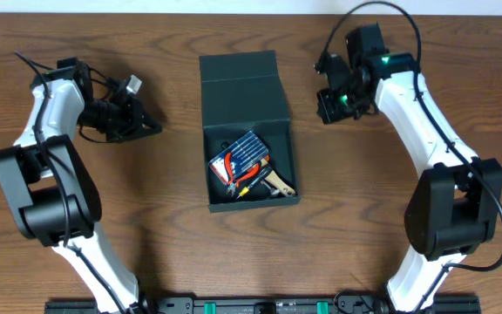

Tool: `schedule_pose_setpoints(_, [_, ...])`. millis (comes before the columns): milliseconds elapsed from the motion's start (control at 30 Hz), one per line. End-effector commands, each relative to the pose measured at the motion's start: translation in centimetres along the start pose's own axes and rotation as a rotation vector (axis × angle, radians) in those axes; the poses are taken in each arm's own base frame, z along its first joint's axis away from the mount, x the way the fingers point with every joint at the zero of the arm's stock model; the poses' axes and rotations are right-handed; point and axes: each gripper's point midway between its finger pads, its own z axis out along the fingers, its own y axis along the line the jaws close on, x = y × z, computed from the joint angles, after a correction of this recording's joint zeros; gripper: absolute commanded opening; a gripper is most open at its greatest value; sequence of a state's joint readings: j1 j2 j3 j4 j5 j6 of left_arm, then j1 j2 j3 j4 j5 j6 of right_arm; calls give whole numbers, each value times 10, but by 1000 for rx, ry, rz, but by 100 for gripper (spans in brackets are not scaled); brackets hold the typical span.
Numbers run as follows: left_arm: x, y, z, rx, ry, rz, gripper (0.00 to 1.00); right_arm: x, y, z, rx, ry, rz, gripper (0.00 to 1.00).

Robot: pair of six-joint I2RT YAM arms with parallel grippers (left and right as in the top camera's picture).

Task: Pack container
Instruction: 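Raise both grippers to the upright lid edges on either side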

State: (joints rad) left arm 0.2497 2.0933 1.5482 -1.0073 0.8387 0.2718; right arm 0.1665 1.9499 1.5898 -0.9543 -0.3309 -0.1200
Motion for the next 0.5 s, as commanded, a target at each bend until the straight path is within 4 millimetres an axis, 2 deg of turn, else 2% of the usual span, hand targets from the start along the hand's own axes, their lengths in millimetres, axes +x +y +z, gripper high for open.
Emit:
schedule_pose_setpoints(0, [-7, -11, 5, 98, -25, 54, 6, 6, -4, 4, -74, -7, 71, 1])
schedule_pose_setpoints(167, [-17, -16, 11, 107, -52, 110, 6, 2, -6, 16, -186, -33, 147, 1])
schedule_pose_setpoints(333, [-22, -21, 24, 109, -50, 156, 6, 8, -5, 49, -275, 22, 231, 1])
schedule_pose_setpoints(467, [-19, -20, 40, 118, -21, 157, 6, 16, 5, 79, -402, 70, 266, 1])
